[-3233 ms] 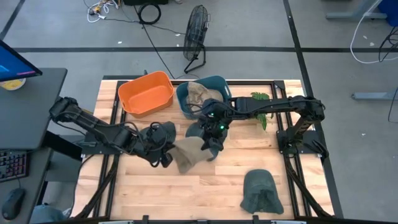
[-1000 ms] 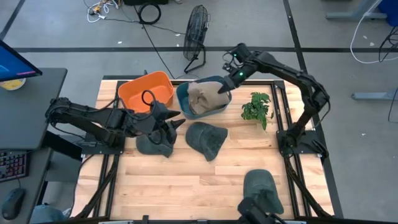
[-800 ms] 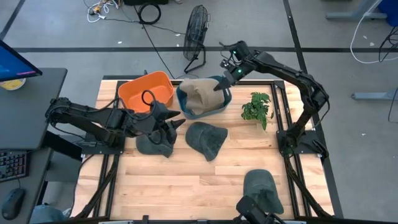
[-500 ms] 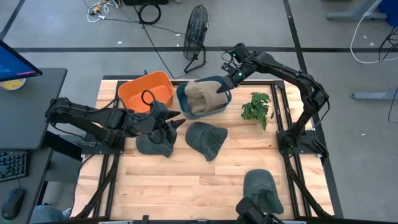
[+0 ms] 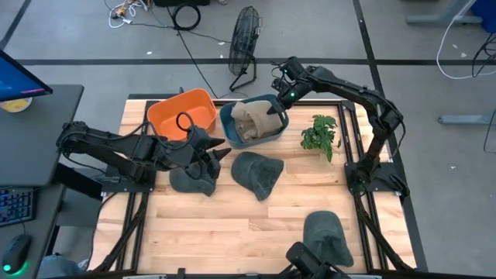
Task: Pick & Place hat
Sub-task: Put the brown cap into the blue bin, then put the top left gray cap into the orange bin
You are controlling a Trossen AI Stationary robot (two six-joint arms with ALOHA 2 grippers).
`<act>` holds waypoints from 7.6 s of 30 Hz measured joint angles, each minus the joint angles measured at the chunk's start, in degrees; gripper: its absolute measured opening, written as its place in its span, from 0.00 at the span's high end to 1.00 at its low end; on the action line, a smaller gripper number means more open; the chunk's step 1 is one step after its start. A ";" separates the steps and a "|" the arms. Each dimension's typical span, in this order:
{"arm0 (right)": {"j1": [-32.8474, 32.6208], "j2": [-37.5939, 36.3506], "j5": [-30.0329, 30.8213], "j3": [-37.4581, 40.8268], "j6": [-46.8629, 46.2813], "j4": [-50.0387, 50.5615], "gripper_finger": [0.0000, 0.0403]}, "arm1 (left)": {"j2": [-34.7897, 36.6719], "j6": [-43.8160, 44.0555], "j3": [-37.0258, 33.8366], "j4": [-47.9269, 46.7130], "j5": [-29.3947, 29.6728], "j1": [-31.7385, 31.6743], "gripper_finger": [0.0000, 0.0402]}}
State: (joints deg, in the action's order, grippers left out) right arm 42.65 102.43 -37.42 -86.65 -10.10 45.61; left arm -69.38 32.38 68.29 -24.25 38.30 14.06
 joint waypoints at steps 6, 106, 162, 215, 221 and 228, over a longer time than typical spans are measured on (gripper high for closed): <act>0.00 0.22 1.88 0.00 0.60 -0.80 0.82 | 0.00 -0.02 0.00 0.00 0.00 0.00 0.52; -31.02 -15.00 34.89 0.15 1.48 12.47 0.50 | -4.55 57.07 -12.33 -43.20 -19.88 -1.52 0.52; -32.28 -15.00 35.01 0.11 -2.92 12.30 0.52 | -3.69 58.80 4.79 -55.62 -6.68 -5.31 0.97; -41.16 -15.00 35.01 0.09 -2.67 12.33 0.52 | -3.67 37.76 -19.70 -29.79 -3.37 -51.89 0.94; -41.16 -15.00 35.01 0.09 -2.63 12.32 0.52 | -3.65 37.05 -21.14 -29.98 -5.03 -52.09 0.90; -41.16 -15.00 35.00 0.09 -2.55 12.32 0.52 | -3.72 37.00 -21.29 -29.37 -9.30 -54.43 0.77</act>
State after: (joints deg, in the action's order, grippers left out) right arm 1.50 87.44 -2.42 -86.56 -12.64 57.93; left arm -73.10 69.38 47.00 -53.62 29.00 -40.36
